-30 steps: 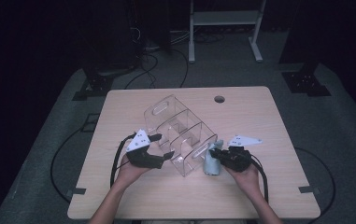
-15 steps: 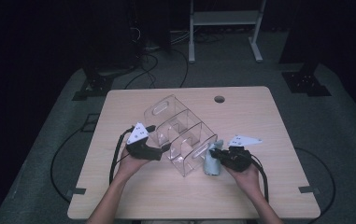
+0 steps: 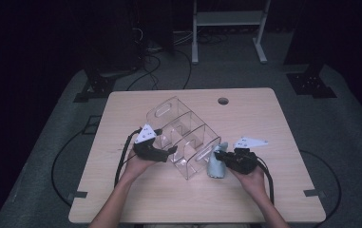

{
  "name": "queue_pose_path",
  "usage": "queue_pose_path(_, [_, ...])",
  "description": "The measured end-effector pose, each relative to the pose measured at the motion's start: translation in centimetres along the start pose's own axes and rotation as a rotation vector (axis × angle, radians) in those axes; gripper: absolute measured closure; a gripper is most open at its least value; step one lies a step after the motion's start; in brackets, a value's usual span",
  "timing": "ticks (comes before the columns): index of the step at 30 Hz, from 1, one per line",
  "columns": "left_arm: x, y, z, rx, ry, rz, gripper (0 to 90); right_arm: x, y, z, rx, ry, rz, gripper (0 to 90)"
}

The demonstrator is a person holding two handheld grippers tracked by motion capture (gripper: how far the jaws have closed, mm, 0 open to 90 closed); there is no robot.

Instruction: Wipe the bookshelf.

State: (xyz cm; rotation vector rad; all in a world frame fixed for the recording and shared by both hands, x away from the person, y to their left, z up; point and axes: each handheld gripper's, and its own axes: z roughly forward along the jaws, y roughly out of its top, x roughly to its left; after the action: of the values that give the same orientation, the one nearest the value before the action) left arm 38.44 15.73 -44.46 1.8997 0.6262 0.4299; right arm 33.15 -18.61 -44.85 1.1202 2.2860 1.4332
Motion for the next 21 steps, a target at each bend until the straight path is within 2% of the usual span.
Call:
queue_pose_path(4, [0.0,0.0,-0.2,0.011,-0.001,-0.007,8.0,0.1,0.4,-0.1,-0.005,0.004,-0.005,84.6])
queue_pose_path(13, [-0.6,0.1,-1.3,0.060,0.013,-0.010,9.0,1.3,2.6,-1.7,-0.068,0.009,-0.069,84.6])
queue_pose_path(17, [-1.0,-0.4,-2.3,0.047,0.034,-0.019,8.8,1.5,2.2,-1.3,-0.073,0.031,-0.066,84.6])
queue_pose_path(21, [-1.4,-0.9,-2.9,0.030,0.057,-0.031,8.4,1.5,1.0,0.2,-0.014,0.029,-0.062,84.5])
